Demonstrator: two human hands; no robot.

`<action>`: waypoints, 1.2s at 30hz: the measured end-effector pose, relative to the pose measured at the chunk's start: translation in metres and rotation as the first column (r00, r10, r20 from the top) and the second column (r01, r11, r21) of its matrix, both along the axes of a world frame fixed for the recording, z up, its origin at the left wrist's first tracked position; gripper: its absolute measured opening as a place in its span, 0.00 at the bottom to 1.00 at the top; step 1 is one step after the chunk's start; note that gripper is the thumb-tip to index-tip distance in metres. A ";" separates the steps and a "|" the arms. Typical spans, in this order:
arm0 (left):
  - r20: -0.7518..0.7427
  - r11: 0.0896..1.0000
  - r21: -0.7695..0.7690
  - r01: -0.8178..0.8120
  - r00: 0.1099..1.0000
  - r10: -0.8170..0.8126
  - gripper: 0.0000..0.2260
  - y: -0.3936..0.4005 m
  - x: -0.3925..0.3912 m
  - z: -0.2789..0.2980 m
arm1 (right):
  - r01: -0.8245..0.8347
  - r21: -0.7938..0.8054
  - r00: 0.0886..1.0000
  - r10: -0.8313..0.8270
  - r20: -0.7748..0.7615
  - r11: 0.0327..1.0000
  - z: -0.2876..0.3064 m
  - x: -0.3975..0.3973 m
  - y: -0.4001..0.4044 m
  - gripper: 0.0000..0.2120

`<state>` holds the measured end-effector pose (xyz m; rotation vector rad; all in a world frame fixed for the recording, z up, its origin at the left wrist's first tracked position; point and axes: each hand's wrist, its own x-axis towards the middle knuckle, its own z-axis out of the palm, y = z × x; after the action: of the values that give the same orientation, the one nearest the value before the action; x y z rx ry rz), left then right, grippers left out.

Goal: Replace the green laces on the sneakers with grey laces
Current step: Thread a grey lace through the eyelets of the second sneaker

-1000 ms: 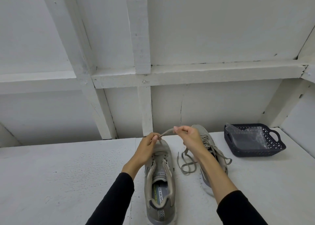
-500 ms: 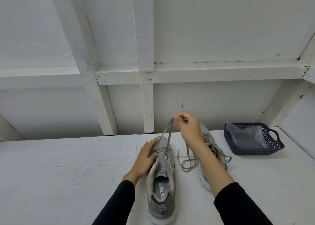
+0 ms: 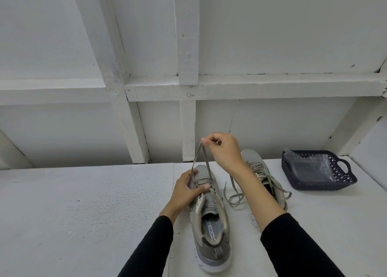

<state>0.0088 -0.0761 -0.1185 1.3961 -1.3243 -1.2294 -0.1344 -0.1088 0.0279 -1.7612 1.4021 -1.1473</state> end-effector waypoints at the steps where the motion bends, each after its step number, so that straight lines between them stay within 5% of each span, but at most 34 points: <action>1: -0.023 1.000 0.017 0.009 1.000 -0.008 0.36 0.000 0.001 0.000 | 0.000 0.007 1.000 0.000 0.001 1.000 -0.001 0.001 0.000 0.10; 14: 0.064 0.999 0.009 0.040 0.997 -0.040 0.42 -0.010 0.002 -0.002 | -0.112 0.075 0.994 0.113 -0.003 0.991 0.006 0.027 -0.002 0.08; 19: 0.151 0.998 -0.028 0.055 0.987 -0.050 0.38 -0.011 0.003 0.000 | -0.034 0.060 0.995 0.028 0.096 0.998 0.004 0.011 -0.003 0.10; 28: 0.351 0.996 -0.056 0.075 0.935 -0.051 0.29 -0.018 0.007 0.014 | 0.031 0.018 0.999 -0.030 -0.027 0.999 0.003 -0.022 -0.017 0.11; 36: -0.010 0.984 -0.110 0.143 0.989 -0.145 0.11 -0.028 -0.010 0.089 | -0.044 0.017 0.997 0.045 -0.066 0.999 -0.001 -0.029 -0.021 0.12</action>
<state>-0.0009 -0.1045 -0.0292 1.2273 -1.4784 -1.2410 -0.1632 -0.1293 0.0272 -1.8252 1.3998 -1.0609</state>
